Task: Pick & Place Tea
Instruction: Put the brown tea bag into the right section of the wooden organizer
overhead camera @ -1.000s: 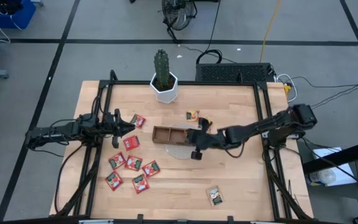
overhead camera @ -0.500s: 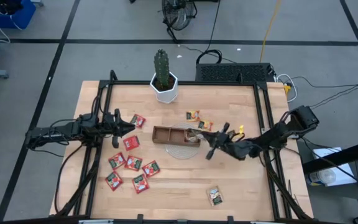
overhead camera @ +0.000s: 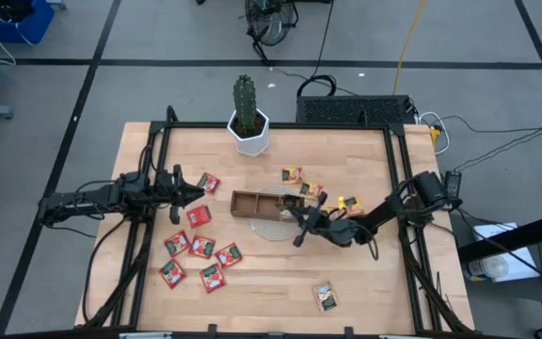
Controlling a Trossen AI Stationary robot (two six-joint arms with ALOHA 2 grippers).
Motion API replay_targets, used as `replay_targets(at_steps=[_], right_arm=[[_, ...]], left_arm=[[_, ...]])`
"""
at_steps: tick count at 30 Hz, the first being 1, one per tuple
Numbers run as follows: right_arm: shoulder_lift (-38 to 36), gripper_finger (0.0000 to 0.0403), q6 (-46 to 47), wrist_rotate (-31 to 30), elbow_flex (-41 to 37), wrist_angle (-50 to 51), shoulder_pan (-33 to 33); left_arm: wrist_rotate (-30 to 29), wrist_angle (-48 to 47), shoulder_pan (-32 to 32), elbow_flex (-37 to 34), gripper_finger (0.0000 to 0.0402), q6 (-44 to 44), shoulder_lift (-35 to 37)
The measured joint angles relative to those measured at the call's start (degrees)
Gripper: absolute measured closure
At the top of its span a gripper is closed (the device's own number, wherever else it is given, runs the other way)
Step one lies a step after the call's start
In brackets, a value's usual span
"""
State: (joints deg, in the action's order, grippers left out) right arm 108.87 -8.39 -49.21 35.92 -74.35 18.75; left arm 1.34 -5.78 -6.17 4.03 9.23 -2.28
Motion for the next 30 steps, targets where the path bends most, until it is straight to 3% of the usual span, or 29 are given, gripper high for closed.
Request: replay_targets(at_steps=[12,16,30], right_arm=[[1.8,0.0403,-5.2,-0.5,0.7,-4.2,-1.4],[1.3,0.0403,-9.0,-4.1,0.7,-5.4,-0.6],[1.3,0.0403,-2.2,-3.2,0.7,4.3,-0.7]], left_arm=[[0.0,0.0,0.0,0.0,0.0344,0.0,0.0],[0.0,0.0,0.0,0.0,0.0344,0.0,0.0],[0.0,0.0,0.0,0.0,0.0344,0.0,0.0]])
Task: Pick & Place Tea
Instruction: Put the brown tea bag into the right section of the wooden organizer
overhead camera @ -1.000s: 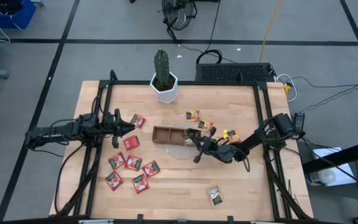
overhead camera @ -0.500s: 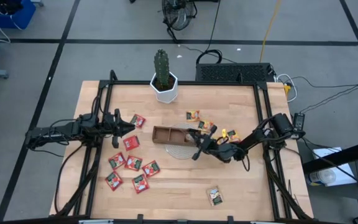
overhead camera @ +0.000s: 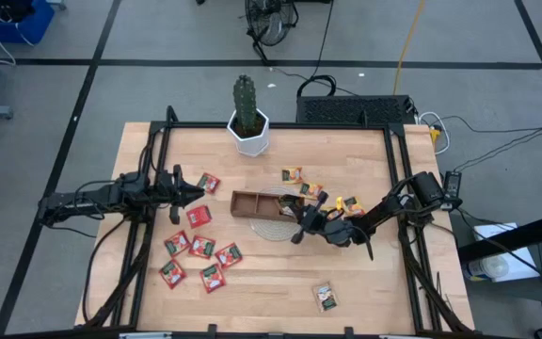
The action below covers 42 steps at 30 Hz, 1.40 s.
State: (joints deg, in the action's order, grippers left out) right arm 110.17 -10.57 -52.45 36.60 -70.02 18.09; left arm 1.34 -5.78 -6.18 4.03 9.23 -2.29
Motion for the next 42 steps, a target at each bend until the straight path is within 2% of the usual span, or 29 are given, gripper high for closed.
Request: replay_targets(at_steps=[4,10,21,28,39,42], right_arm=[[0.0,0.0403,-2.6,-0.6,0.0,0.0,-0.1],[0.0,0.0395,-4.8,-6.0,0.0,0.1,-0.3],[0.0,0.0315,-5.3,-6.0,0.0,-0.2,-0.3],[0.0,0.0283,-10.5,-6.0,0.0,-5.9,-0.3],[-0.3,0.0279,-18.9,-5.9,0.5,-16.4,0.1],[-3.4,0.0295,-20.9,-0.7,2.4,-14.6,0.9]], left_arm=[[0.0,0.0,0.0,0.0,0.0344,0.0,0.0],[0.0,0.0,0.0,0.0,0.0344,0.0,0.0],[0.0,0.0,0.0,0.0,0.0344,0.0,0.0],[0.0,0.0,0.0,0.0,0.0344,0.0,0.0],[0.0,0.0,0.0,0.0,0.0344,0.0,0.0],[0.0,0.0,0.0,0.0,0.0344,0.0,0.0]])
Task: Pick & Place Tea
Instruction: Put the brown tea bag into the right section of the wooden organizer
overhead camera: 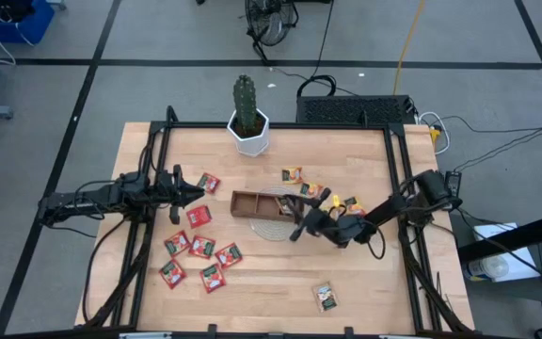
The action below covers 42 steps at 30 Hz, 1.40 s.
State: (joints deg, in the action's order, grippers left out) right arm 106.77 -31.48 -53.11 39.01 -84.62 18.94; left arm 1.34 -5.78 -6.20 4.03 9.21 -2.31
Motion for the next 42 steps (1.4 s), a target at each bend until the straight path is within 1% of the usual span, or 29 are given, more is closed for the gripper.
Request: replay_targets(at_steps=[1,2,3,6,7,9,11,12,15,16,19,23,32,36,42], right_arm=[[-1.7,0.0305,0.3,2.9,1.1,3.4,0.2],[-3.8,0.0318,1.3,6.2,2.7,9.9,0.4],[-6.0,0.0334,2.7,9.4,4.8,18.7,0.6],[-10.5,0.0387,10.8,17.2,16.2,55.9,0.0],[-10.6,0.0394,14.3,18.8,20.7,67.9,-0.6],[-9.0,0.0399,20.9,19.0,27.9,86.4,-2.1],[-6.8,0.0402,25.4,19.3,31.7,98.7,-3.8],[-5.7,0.0402,27.2,20.4,32.6,102.5,-4.7],[-3.2,0.0402,30.9,26.8,32.8,106.1,-7.0],[-2.6,0.0402,31.9,27.9,32.6,106.6,-7.5],[-1.2,0.0403,33.2,27.6,32.2,108.1,-8.2],[-1.3,0.0403,33.0,27.5,32.2,107.1,-8.5],[-5.1,0.0403,32.6,27.4,32.2,106.2,-7.2],[-5.9,0.0403,31.2,24.2,32.2,107.5,-7.4],[-5.8,0.0403,34.0,27.9,31.9,111.5,-9.7]], left_arm=[[0.0,0.0,0.0,0.0,0.0344,0.0,0.0],[0.0,0.0,0.0,0.0,0.0344,0.0,0.0],[0.0,0.0,0.0,0.0,0.0344,0.0,0.0],[0.0,0.0,0.0,0.0,0.0344,0.0,0.0],[0.0,0.0,0.0,0.0,0.0344,0.0,0.0],[0.0,0.0,0.0,0.0,0.0344,0.0,0.0],[0.0,0.0,0.0,0.0,0.0344,0.0,0.0],[0.0,0.0,0.0,0.0,0.0344,0.0,0.0],[0.0,0.0,0.0,0.0,0.0344,0.0,0.0],[0.0,0.0,0.0,0.0,0.0344,0.0,0.0],[0.0,0.0,0.0,0.0,0.0344,0.0,0.0],[0.0,0.0,0.0,0.0,0.0344,0.0,0.0],[0.0,0.0,0.0,0.0,0.0344,0.0,0.0],[0.0,0.0,0.0,0.0,0.0344,0.0,0.0],[0.0,0.0,0.0,0.0,0.0344,0.0,0.0]])
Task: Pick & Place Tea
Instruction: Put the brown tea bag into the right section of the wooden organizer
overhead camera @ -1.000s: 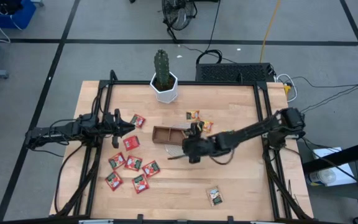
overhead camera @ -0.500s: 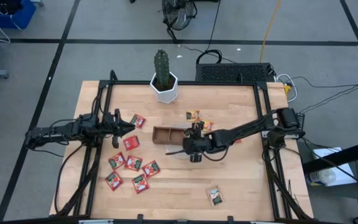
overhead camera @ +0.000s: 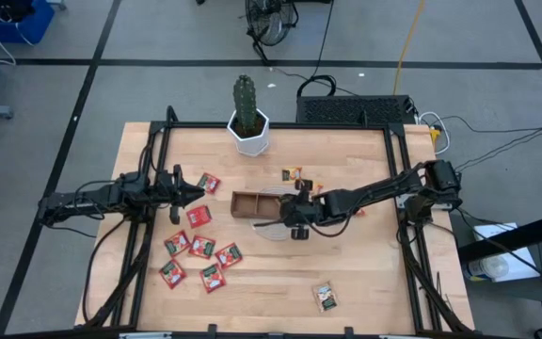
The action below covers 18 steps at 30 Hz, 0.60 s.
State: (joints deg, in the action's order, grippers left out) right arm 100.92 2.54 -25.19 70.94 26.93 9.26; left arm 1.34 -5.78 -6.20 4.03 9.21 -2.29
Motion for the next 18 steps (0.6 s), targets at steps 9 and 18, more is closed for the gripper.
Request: replay_targets(at_steps=[9,18], right_arm=[[0.0,0.0403,3.0,2.8,-3.8,-1.5,-0.3],[0.0,0.0403,3.7,3.8,-4.7,-2.4,-0.7]], left_arm=[[0.0,0.0,0.0,0.0,0.0344,0.0,0.0],[0.0,0.0,0.0,0.0,0.0344,0.0,0.0]])
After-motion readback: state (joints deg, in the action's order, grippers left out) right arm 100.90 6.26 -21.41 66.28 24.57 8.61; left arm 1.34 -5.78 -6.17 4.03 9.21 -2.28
